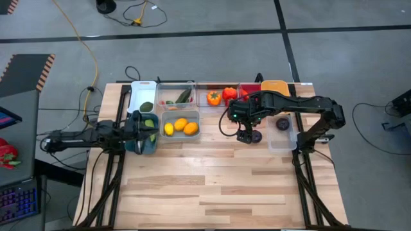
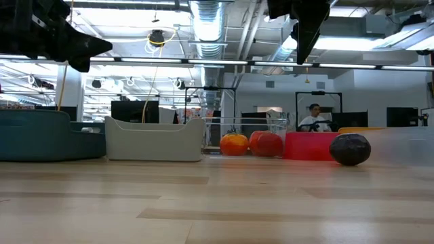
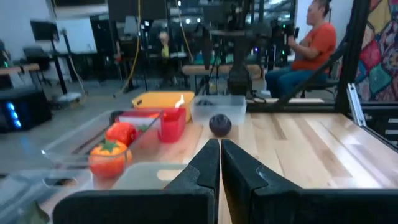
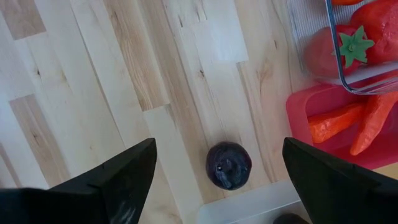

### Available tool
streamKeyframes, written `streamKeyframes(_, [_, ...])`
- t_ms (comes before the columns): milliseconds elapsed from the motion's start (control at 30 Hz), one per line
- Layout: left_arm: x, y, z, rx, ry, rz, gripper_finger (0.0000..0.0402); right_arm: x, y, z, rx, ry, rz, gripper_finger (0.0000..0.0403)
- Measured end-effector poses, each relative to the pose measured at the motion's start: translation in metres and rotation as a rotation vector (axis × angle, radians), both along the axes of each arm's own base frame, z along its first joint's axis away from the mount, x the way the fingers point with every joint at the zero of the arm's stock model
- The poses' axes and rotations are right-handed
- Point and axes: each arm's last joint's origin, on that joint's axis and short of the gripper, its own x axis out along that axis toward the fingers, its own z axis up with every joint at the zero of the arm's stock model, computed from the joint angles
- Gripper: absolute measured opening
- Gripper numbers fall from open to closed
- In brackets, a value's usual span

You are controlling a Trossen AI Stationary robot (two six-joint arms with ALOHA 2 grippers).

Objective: Sort produce into baskets
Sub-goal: Put the black plum into the bottom transparent bin

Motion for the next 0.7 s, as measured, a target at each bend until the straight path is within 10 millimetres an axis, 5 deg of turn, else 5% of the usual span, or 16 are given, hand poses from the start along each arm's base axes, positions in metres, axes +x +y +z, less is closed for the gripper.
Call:
streamKeyframes(500, [0.003, 0.0, -0.017, 0.09, 0.023, -0.001, 0.0002, -0.005, 0.0, -0.001, 0.003, 0.054, -0.013, 0.0392])
streamKeyframes(700, [0.003, 0.0, -0.017, 0.1, 0.024, -0.001, 0.0002, -0.007, 0.0, -0.016, 0.005, 0.108, -0.012, 0.0398])
